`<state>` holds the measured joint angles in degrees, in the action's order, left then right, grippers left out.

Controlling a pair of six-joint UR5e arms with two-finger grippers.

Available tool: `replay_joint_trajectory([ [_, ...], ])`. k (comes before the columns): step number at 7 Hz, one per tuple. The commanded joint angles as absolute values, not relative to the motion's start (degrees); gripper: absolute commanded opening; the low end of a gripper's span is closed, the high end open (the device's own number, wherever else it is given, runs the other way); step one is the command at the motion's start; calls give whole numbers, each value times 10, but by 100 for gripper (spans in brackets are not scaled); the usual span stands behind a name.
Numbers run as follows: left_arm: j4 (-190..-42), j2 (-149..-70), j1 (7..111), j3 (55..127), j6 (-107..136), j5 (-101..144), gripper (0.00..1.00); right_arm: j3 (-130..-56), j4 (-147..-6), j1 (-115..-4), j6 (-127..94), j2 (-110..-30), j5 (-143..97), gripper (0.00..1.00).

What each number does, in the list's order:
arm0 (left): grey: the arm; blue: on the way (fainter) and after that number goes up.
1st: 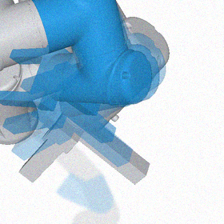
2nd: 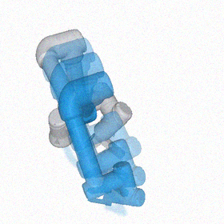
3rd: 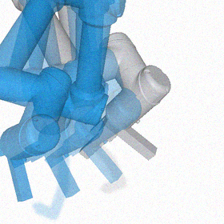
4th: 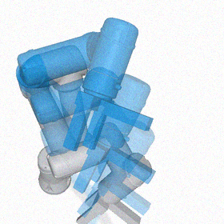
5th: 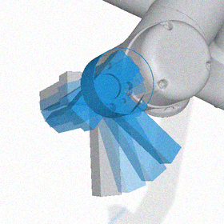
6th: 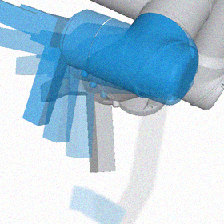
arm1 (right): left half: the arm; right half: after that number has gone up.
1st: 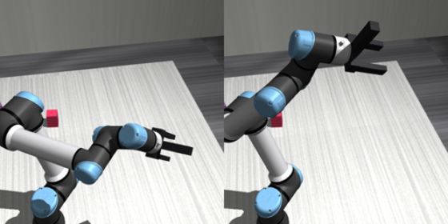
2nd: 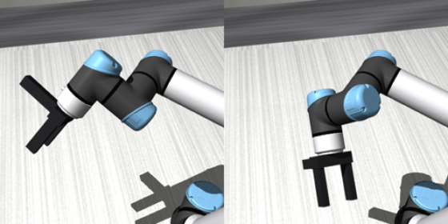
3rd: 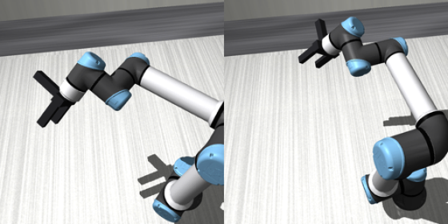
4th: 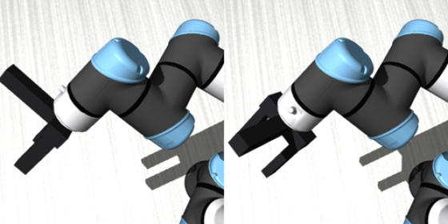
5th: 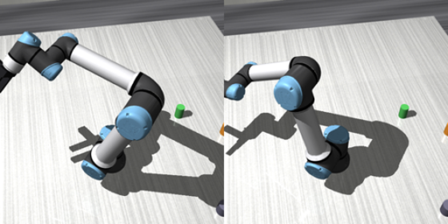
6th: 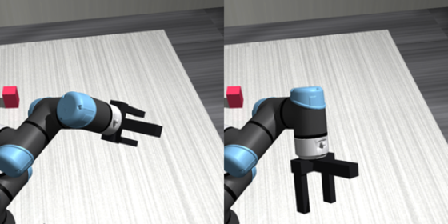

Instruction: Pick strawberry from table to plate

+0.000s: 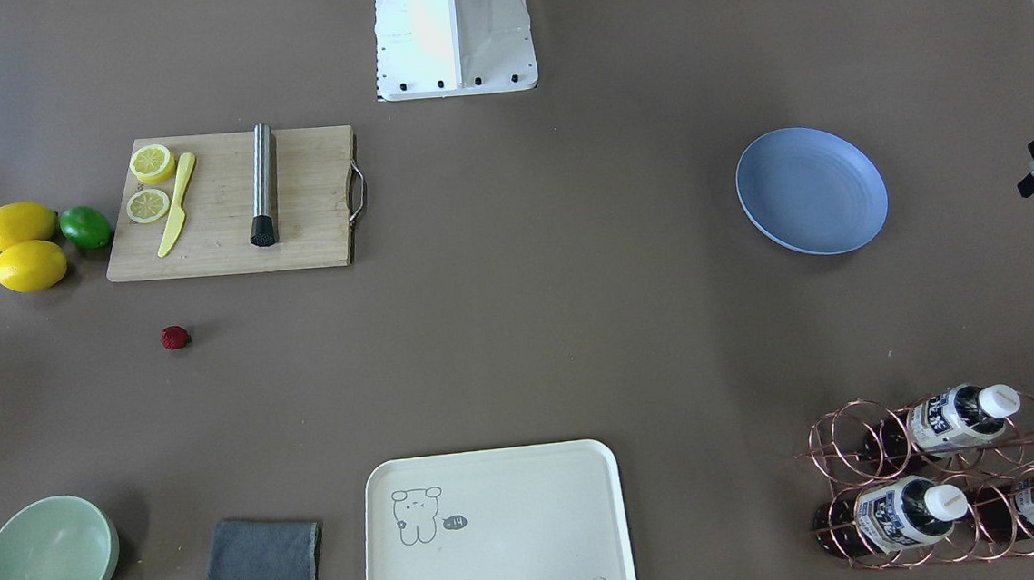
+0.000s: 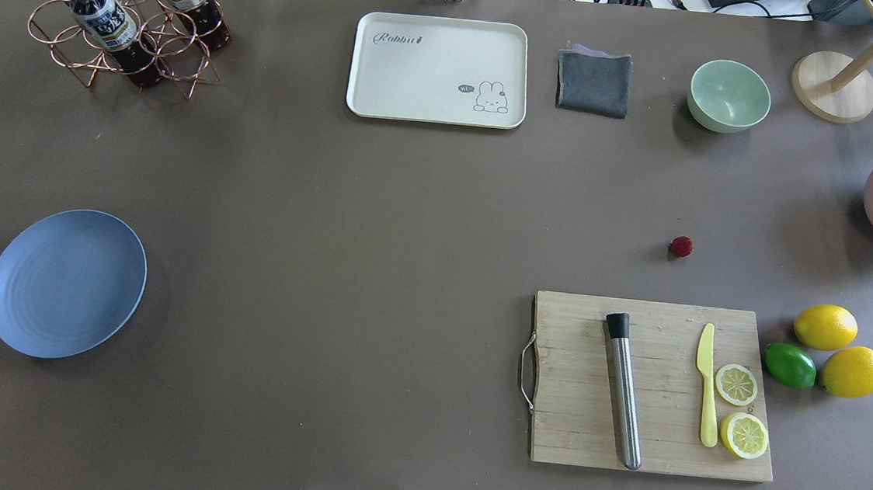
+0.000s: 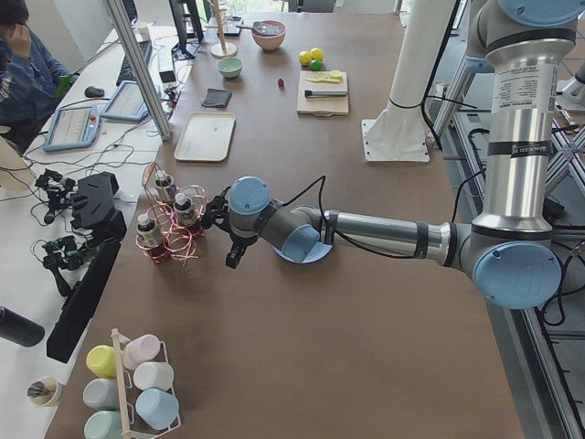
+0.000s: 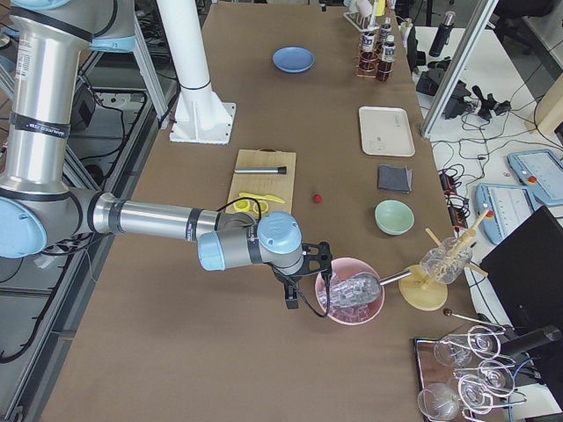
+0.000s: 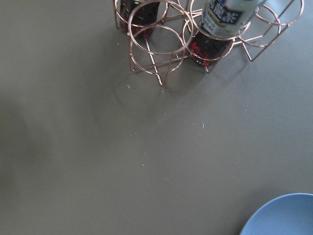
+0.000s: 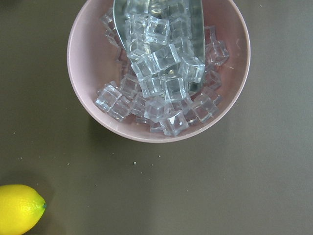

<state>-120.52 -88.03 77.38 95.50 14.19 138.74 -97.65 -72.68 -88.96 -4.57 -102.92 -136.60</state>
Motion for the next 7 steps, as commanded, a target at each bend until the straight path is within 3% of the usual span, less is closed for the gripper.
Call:
replay_joint_trajectory([
  [1,-1312,-839,705,940,240,1376,99,-976,-727,-886,-46,-1029,-1367,100],
  [4,-1511,-838,601,862,411,1319,97,-976,-727,-886,-46,-1030,-1367,100],
  [7,-1578,-811,564,835,422,1282,89,-976,-727,-884,-46,-1030,-1367,100],
])
